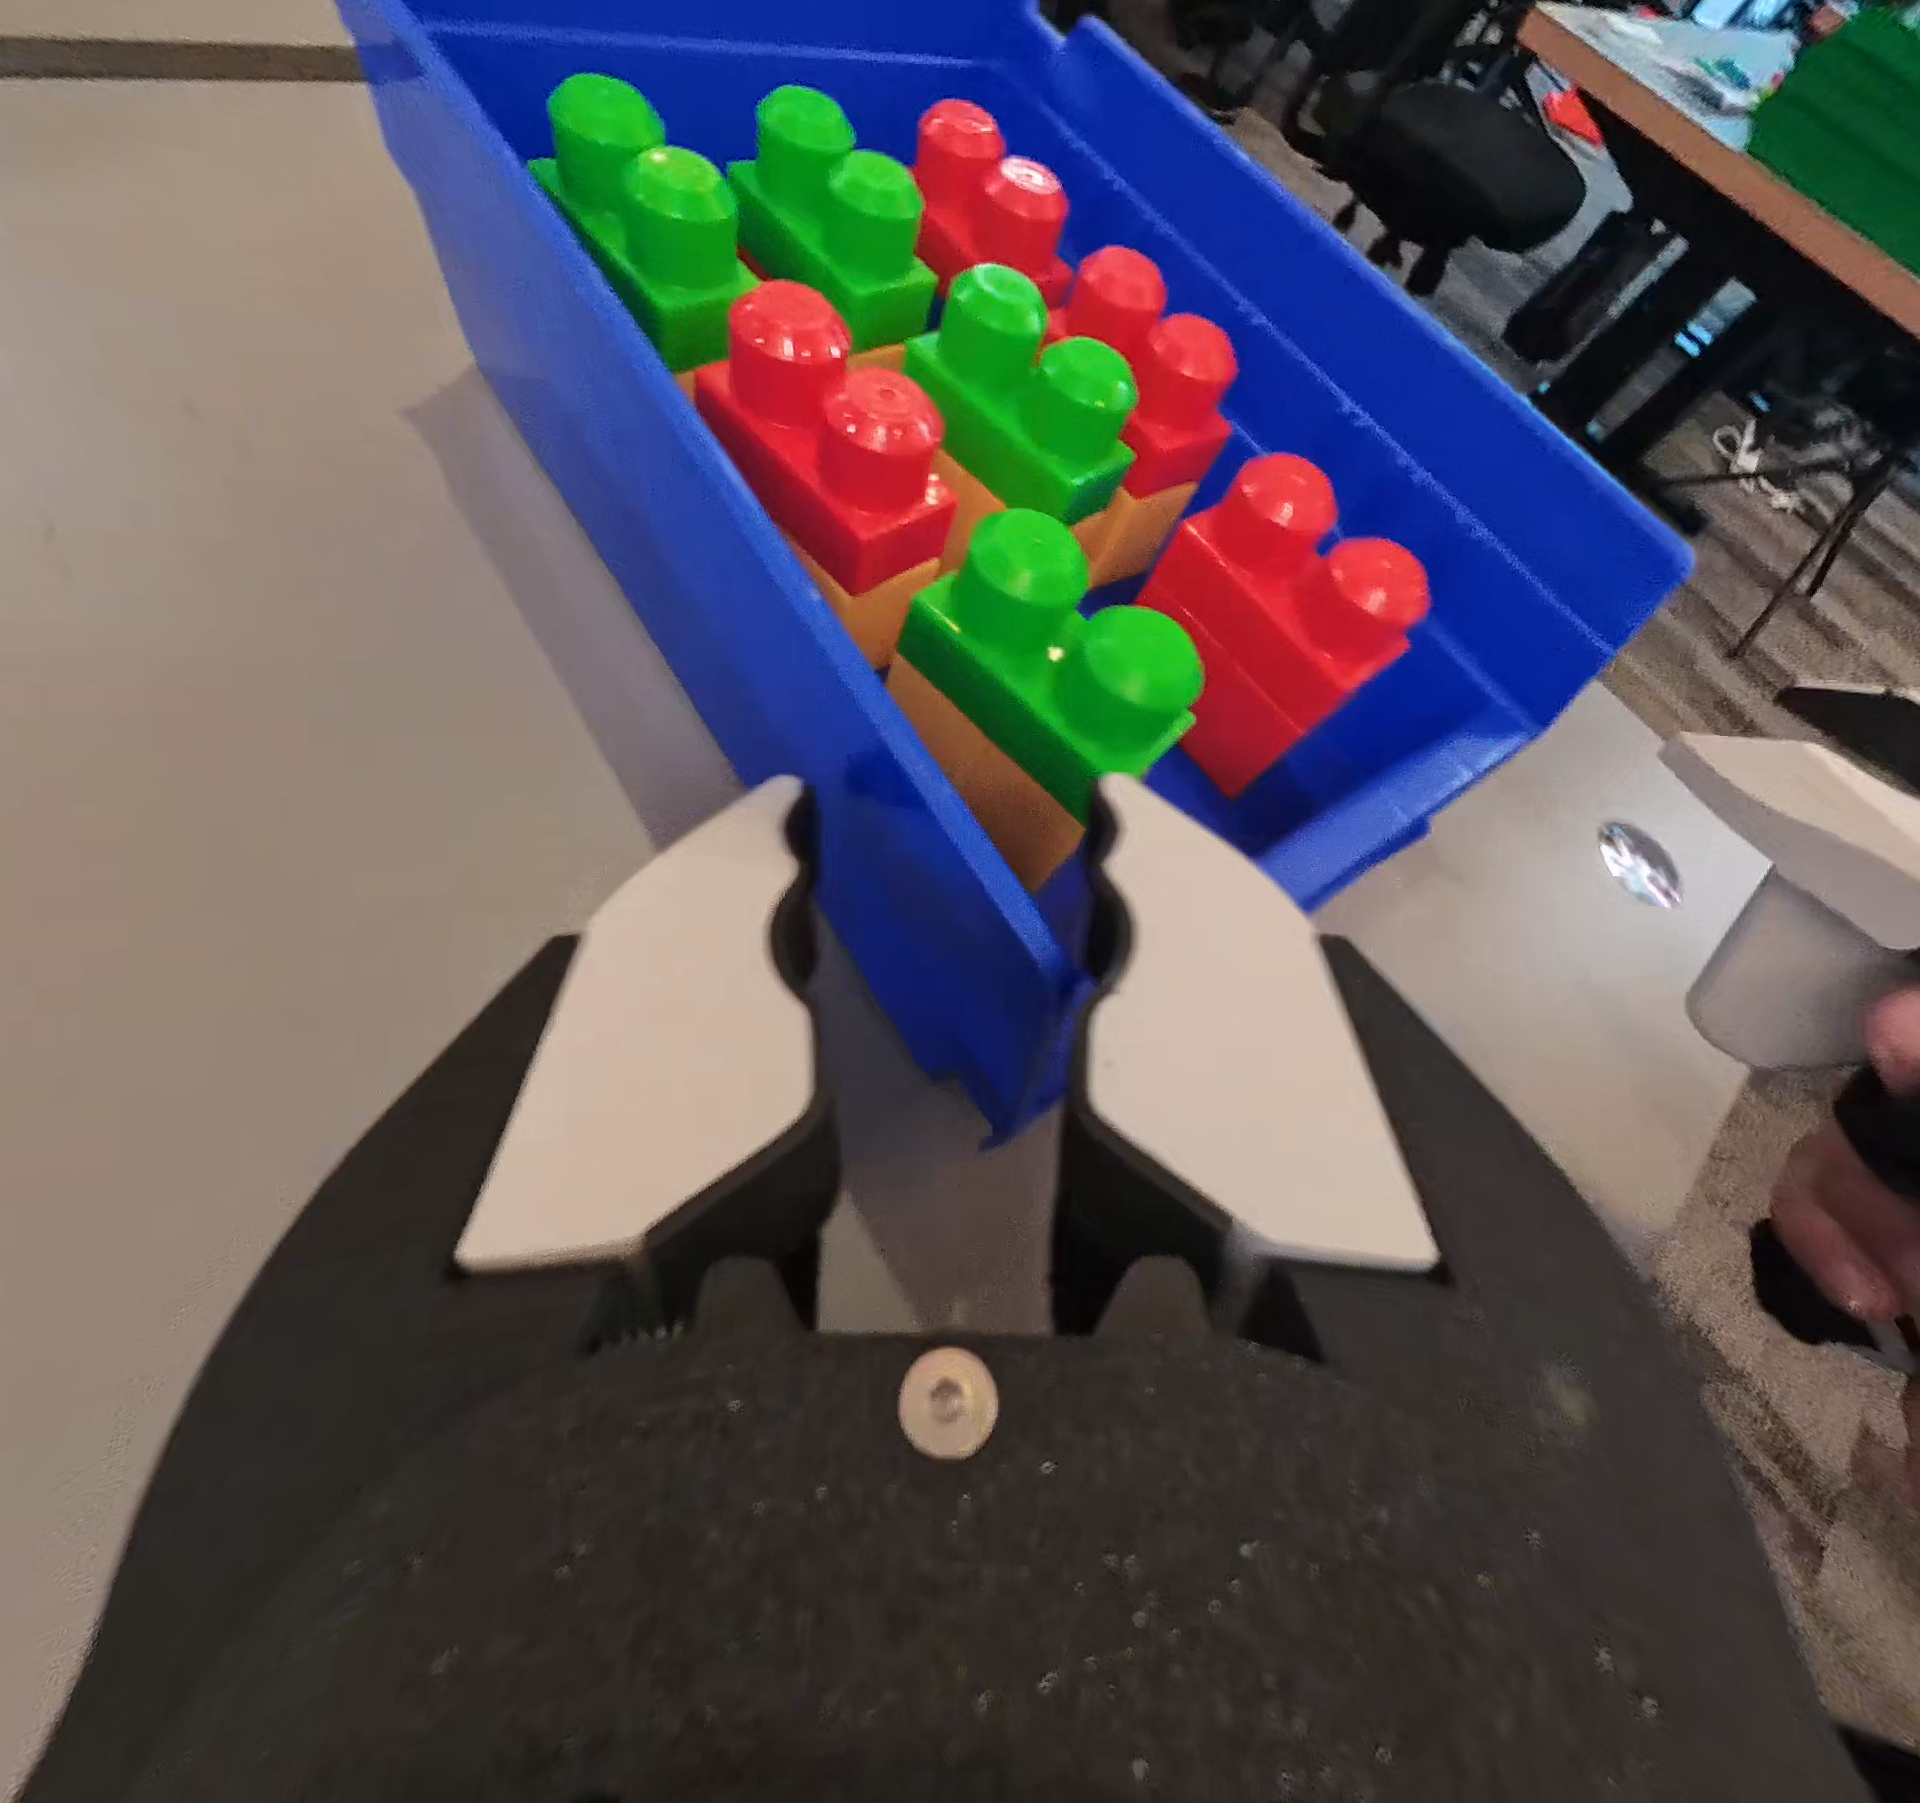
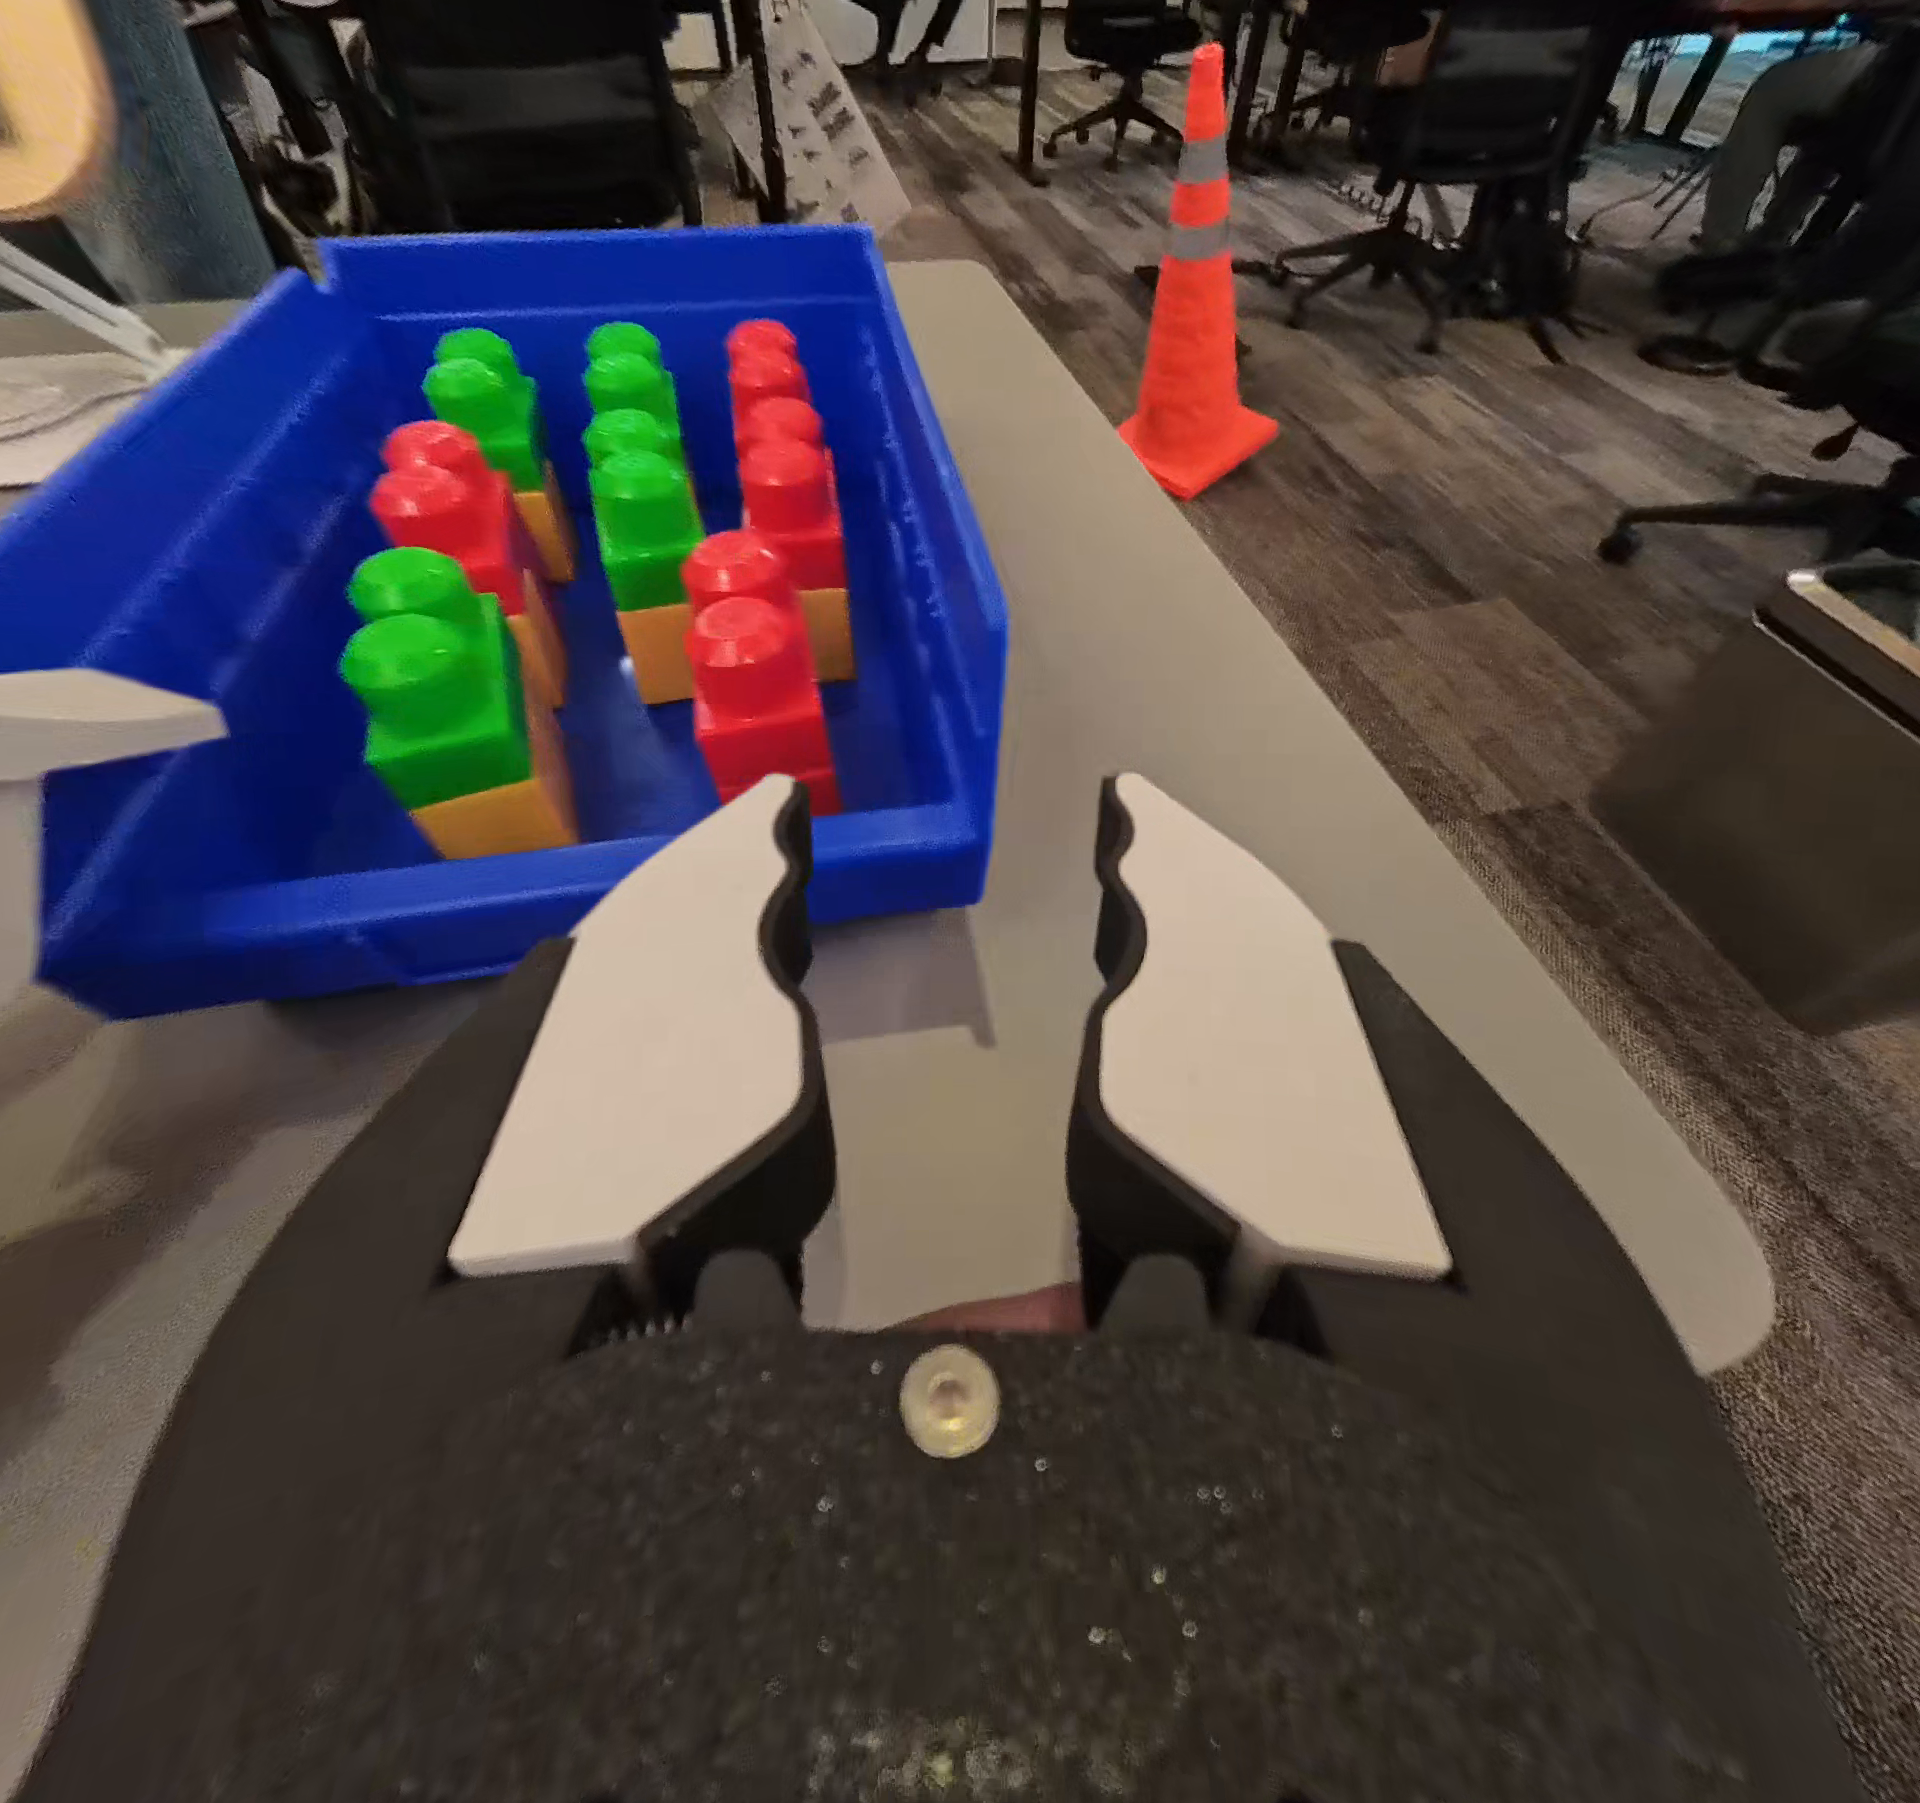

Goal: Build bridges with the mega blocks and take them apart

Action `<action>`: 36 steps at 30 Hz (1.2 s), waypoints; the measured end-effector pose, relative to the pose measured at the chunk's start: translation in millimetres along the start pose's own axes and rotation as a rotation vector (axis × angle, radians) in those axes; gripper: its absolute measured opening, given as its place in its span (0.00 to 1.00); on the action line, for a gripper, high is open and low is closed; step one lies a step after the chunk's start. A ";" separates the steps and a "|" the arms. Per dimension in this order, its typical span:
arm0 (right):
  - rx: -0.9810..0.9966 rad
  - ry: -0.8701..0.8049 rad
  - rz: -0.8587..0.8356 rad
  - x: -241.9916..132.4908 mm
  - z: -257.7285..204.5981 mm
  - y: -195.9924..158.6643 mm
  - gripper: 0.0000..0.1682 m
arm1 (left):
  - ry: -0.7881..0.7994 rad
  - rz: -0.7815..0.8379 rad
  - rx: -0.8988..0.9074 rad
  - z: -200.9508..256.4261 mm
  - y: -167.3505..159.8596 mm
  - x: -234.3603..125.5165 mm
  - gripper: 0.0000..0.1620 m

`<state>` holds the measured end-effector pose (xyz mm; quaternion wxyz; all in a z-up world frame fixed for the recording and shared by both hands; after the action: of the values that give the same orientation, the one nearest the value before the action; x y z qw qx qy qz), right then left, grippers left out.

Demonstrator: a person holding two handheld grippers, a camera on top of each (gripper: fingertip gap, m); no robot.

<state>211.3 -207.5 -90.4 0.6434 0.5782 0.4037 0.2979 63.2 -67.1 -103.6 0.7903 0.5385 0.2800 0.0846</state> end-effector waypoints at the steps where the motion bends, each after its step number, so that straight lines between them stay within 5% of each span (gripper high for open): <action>1: 0.016 0.001 -0.009 6.6 3.6 -2.4 0.31 | 0.007 0.002 -0.021 -3.4 0.1 3.8 0.25; 6: 0.089 0.063 -0.074 39.8 -11.3 -11.2 0.31 | 0.165 0.009 0.038 -25.9 7.2 2.4 0.09; 12: 0.213 0.032 -0.075 48.2 -33.4 -6.5 0.03 | 0.253 0.041 0.130 -31.7 3.1 -14.3 0.04; 15: 0.218 0.045 -0.067 29.9 -54.6 -0.7 0.01 | 0.249 0.055 0.116 -42.5 1.7 -35.2 0.03; 22: 0.205 0.138 0.007 -24.7 -157.8 11.2 0.02 | 0.306 0.107 0.093 -100.7 6.5 -134.6 0.03; 29: 0.205 0.334 0.004 -37.4 -292.8 13.8 0.01 | 0.521 0.153 0.109 -186.7 16.7 -248.4 0.02; 36: 0.164 0.419 -0.064 -29.2 -378.3 -9.7 0.01 | 0.635 0.105 0.038 -261.2 -11.4 -293.7 0.02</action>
<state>-130.9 -43.3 -96.8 0.5056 0.5408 0.5695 0.3572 -321.6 10.4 -79.5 0.6479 0.5136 0.4858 0.2837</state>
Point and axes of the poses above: each gripper's, where its closed fingertips meet, x out along the fingers, y out of its top, z = x × y across the jaws, the point moved 4 cm from there along -x, back along the fingers, and after that the axes turned 7 degrees about z, right-handed, at the moved point
